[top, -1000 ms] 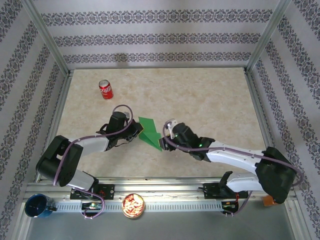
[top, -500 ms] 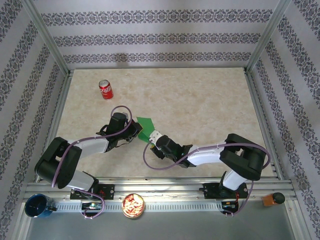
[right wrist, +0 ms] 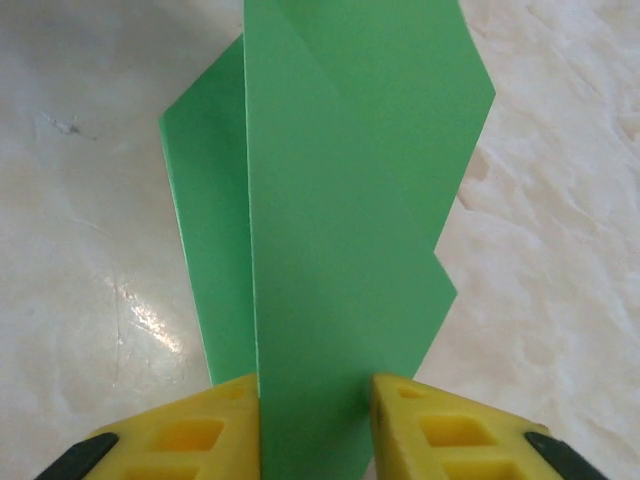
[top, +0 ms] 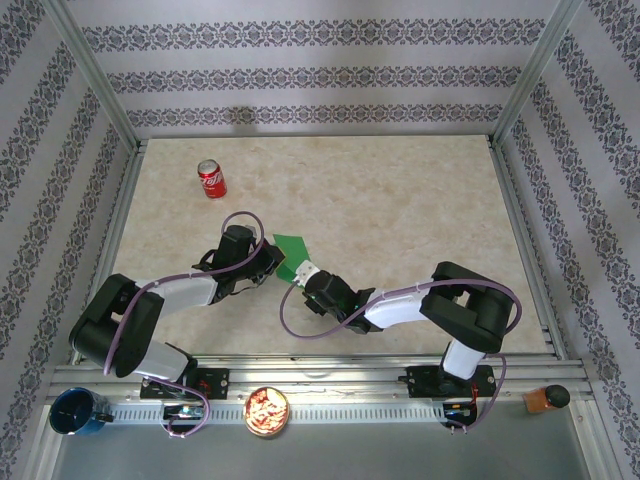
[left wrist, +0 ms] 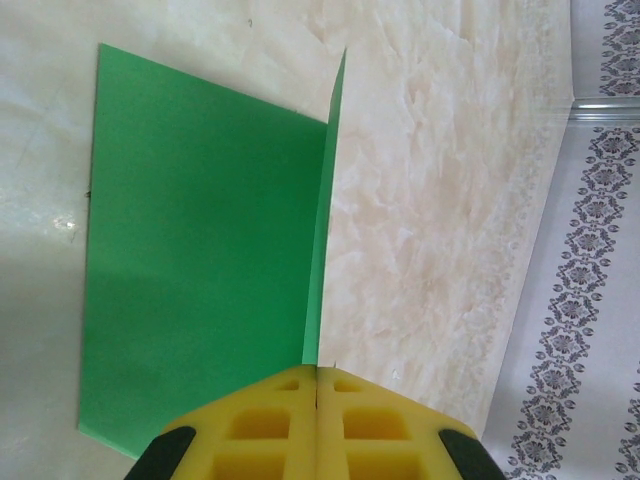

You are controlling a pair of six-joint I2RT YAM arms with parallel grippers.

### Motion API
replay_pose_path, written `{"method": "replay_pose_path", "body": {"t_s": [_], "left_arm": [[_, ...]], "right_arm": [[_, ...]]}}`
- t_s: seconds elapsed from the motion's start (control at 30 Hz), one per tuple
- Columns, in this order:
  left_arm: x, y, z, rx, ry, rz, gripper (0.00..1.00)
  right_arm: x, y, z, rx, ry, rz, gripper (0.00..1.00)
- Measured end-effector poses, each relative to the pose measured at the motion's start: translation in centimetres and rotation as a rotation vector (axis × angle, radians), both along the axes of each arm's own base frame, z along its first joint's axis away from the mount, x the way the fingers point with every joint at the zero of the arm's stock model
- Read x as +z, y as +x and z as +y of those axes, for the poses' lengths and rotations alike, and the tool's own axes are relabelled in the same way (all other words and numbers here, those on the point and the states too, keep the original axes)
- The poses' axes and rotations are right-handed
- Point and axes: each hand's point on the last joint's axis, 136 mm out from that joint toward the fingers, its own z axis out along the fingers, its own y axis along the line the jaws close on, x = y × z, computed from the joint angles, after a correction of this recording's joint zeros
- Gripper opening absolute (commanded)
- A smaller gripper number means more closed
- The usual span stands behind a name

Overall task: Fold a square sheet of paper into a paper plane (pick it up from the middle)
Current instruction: Fourth fold the wing at the center of the table.

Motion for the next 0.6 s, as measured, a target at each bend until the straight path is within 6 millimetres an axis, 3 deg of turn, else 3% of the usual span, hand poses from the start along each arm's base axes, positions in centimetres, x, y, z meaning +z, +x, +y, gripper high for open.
{"method": "replay_pose_path", "body": {"t_s": [0.27,0.6], "left_arm": [[-0.16,-0.12,0.05,0.000,0.004,0.008,0.00],[-0.42,-0.37,0.18,0.000,0.011,0.023,0.00]], "right_arm": [[0.03,-0.01,0.07,-0.003,0.007,0.004,0.20],[0.02,-0.01,0.07,-0.016,0.020,0.013,0.19]]}}
